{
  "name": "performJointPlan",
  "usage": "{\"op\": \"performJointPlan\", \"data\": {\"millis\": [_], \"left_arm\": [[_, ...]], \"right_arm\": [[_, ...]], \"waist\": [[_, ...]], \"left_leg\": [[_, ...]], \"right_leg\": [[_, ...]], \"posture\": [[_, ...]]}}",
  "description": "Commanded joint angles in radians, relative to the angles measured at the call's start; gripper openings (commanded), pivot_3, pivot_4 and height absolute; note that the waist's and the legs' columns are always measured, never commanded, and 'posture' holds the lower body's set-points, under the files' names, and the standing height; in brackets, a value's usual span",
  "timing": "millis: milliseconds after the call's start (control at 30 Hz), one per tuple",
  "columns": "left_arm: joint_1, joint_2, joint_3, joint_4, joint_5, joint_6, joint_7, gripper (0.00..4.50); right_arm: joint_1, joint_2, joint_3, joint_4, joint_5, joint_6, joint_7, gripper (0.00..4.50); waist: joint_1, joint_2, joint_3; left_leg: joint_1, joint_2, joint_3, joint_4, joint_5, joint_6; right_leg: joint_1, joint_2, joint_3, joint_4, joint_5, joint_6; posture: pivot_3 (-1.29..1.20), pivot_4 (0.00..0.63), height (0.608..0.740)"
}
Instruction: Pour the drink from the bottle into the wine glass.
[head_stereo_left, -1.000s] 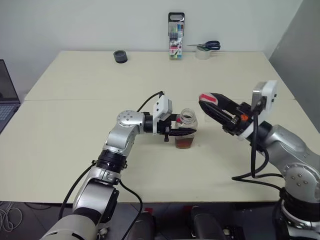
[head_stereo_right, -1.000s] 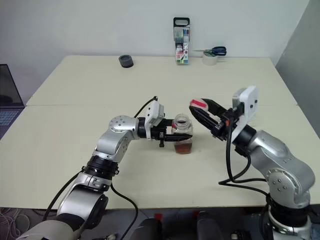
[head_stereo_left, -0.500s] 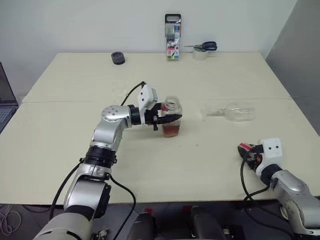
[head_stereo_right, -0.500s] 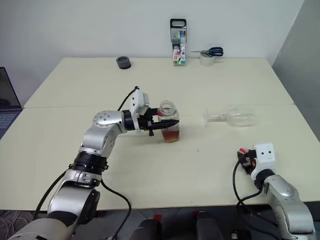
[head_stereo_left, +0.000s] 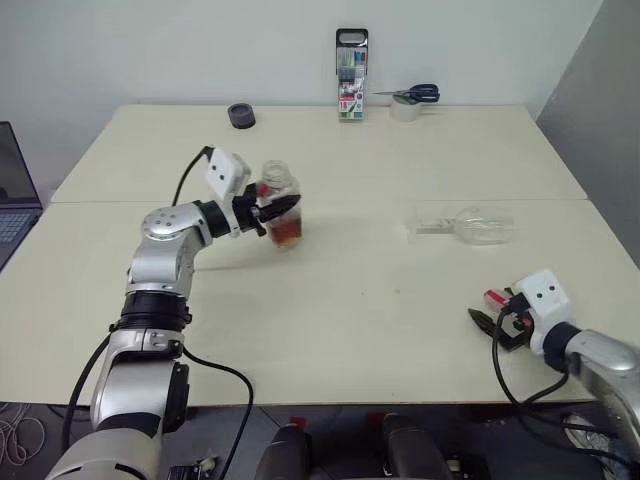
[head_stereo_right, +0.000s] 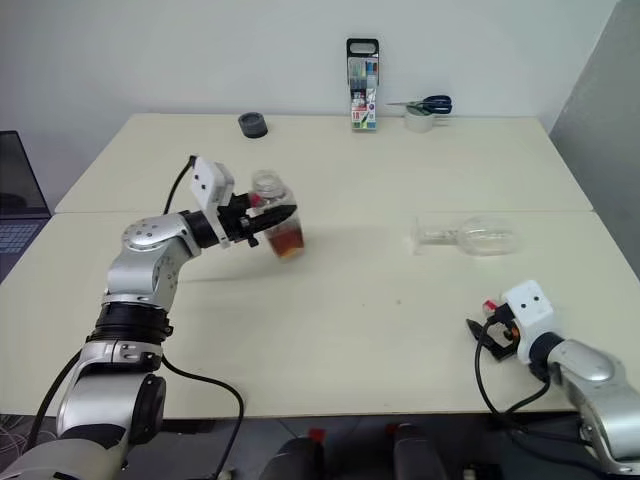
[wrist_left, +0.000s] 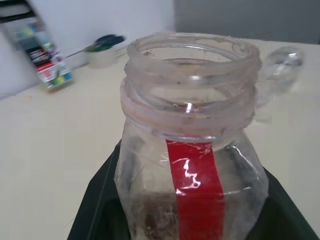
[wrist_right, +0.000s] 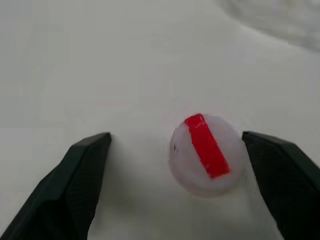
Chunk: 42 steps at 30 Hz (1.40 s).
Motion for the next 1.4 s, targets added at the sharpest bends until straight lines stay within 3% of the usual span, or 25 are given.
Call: {"op": "performJointPlan", "data": {"millis": [33, 133, 367, 667, 1033, 1300, 1400], "left_arm": [[0.005, 0.027, 0.049, -0.008, 0.017, -0.017, 0.091, 1.77], [0.028, 0.044, 0.076, -0.004, 0.035, -0.005, 0.178, 1.77], [0.055, 0.078, 0.120, 0.003, 0.050, 0.021, 0.318, 1.77], [0.105, 0.074, 0.195, -0.037, 0.000, 0.091, 0.424, 1.77], [0.129, 0.063, 0.201, 0.013, -0.004, 0.068, 0.475, 1.77], [0.136, 0.058, 0.190, 0.013, -0.007, 0.059, 0.469, 4.38], [0.143, 0.053, 0.186, 0.008, -0.005, 0.053, 0.466, 4.47]], "right_arm": [[-0.069, -0.025, 0.008, -0.091, 0.010, -0.030, 0.068, 4.50], [-0.194, -0.018, 0.036, -0.126, 0.060, -0.015, 0.128, 4.50], [-0.485, 0.190, 0.107, -0.160, 0.352, 0.176, 0.148, 4.50], [-0.686, 0.335, 0.352, 0.005, 0.197, 0.128, 0.132, 4.50], [-0.750, 0.447, 0.418, 0.063, 0.111, 0.099, 0.124, 4.50], [-0.745, 0.477, 0.419, 0.052, 0.089, 0.108, 0.120, 4.50], [-0.741, 0.481, 0.419, 0.050, 0.086, 0.111, 0.119, 4.50]], "waist": [[-0.001, 0.000, 0.000], [-0.004, 0.000, 0.000], [-0.004, -0.001, 0.000], [-0.005, -0.001, 0.000], [-0.007, -0.001, 0.000], [-0.006, -0.001, 0.000], [-0.005, -0.001, 0.000]], "left_leg": [[0.000, 0.000, 0.000, 0.000, 0.000, 0.000], [0.000, 0.000, 0.001, 0.000, 0.000, 0.000], [-0.001, 0.001, -0.002, 0.000, 0.000, 0.000], [-0.001, 0.000, -0.001, 0.000, 0.001, -0.002], [-0.001, 0.000, -0.001, 0.000, 0.001, -0.003], [-0.001, 0.000, -0.001, 0.000, 0.001, -0.003], [-0.001, 0.000, -0.002, 0.000, 0.001, -0.003]], "right_leg": [[0.000, 0.000, 0.000, 0.000, 0.000, 0.000], [-0.001, 0.000, 0.001, 0.000, 0.000, 0.000], [-0.001, 0.000, -0.001, 0.000, 0.000, 0.000], [-0.002, -0.002, -0.001, 0.001, 0.000, 0.000], [-0.003, -0.002, -0.001, 0.001, 0.000, -0.001], [-0.003, -0.002, -0.002, 0.001, 0.000, -0.001], [-0.003, -0.002, -0.002, 0.001, 0.000, -0.001]], "posture": [[0.00, 0.150, 0.740], [0.00, 0.150, 0.740], [0.00, 0.150, 0.740], [0.00, 0.150, 0.740], [0.00, 0.150, 0.740], [0.00, 0.150, 0.740], [0.00, 0.150, 0.740]]}}
